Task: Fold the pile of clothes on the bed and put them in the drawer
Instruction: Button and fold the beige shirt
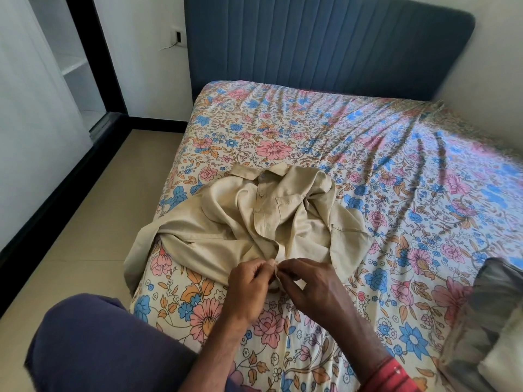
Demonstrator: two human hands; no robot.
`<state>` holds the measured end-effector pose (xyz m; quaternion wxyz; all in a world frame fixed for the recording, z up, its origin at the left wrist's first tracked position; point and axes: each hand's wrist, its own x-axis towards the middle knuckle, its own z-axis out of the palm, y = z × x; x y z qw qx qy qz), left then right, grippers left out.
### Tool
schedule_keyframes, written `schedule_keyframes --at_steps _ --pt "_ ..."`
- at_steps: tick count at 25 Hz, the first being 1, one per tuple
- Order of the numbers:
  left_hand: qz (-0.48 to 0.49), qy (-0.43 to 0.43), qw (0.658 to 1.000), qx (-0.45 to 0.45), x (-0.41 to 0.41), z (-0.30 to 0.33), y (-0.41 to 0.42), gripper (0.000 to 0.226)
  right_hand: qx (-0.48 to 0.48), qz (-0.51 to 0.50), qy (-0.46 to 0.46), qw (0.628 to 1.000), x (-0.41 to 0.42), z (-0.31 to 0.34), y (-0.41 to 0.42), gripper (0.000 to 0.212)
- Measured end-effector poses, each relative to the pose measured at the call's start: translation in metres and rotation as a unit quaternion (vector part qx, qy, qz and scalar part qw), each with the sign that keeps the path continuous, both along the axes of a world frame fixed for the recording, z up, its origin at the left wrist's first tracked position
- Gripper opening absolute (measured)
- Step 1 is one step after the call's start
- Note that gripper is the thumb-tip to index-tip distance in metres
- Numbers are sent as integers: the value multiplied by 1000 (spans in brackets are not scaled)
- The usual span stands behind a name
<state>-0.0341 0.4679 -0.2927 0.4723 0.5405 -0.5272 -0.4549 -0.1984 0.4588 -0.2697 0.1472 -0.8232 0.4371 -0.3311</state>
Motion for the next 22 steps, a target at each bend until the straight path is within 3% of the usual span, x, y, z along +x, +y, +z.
schedule_keyframes --at_steps 3,8,13,16,22 --pt "3 -15 1000 -6 0 3 2 19 2 -2 -3 1000 -1 -1 0 10" --pt "31 -51 998 -22 -3 -3 2 17 65 -48 -104 991 3 -7 4 9" --pt "44 -92 995 -13 -6 -6 1 23 242 -100 -284 922 12 -10 3 10" --pt "54 -175 982 -40 -7 -5 4 27 250 -81 -260 929 10 -8 1 5" --pt "24 32 999 21 -3 -1 1 24 303 -39 -374 875 11 -4 2 8"
